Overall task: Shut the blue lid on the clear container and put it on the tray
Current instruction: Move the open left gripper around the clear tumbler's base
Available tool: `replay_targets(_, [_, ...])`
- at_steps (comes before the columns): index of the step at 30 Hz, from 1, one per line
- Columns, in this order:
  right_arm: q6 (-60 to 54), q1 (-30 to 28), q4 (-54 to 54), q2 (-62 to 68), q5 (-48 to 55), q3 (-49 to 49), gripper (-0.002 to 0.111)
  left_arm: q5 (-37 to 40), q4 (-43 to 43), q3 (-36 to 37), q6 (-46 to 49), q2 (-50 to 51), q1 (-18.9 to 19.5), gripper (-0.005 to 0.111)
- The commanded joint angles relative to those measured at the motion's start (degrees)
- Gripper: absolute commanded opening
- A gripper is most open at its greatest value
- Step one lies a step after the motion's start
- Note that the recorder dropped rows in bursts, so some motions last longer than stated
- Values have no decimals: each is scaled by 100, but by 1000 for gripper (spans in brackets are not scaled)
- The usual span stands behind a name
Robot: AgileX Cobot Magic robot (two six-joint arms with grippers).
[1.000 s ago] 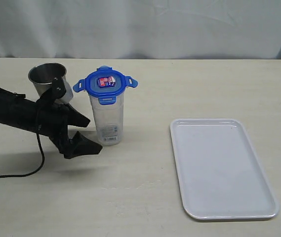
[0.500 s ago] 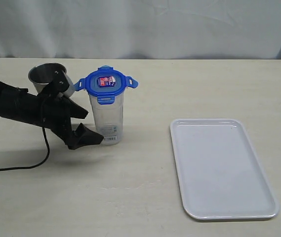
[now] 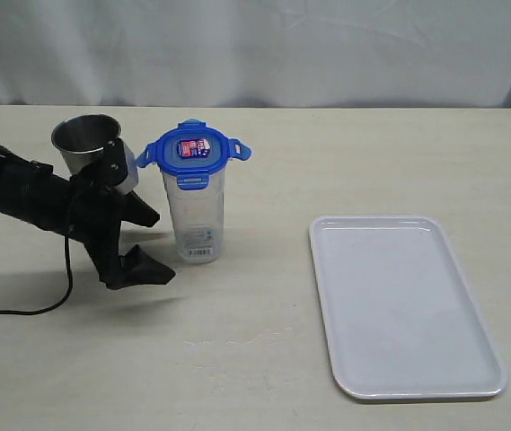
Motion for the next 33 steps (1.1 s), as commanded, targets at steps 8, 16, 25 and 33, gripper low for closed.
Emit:
replay_targets(8, [-35, -16, -75, 23, -1, -24, 4, 1106, 539, -530, 170, -8, 846, 105])
replay_targets(16, [-35, -16, -75, 23, -23, -24, 4, 2581, 623, -930, 170, -8, 1000, 105])
replay_targets(25, [-35, -16, -97, 23, -23, -24, 4, 2581, 819, -1125, 170, 393, 1117, 105])
replay_targets(33, [-35, -16, -97, 23, -23, -24, 4, 1945, 500, -1332, 170, 879, 355, 105])
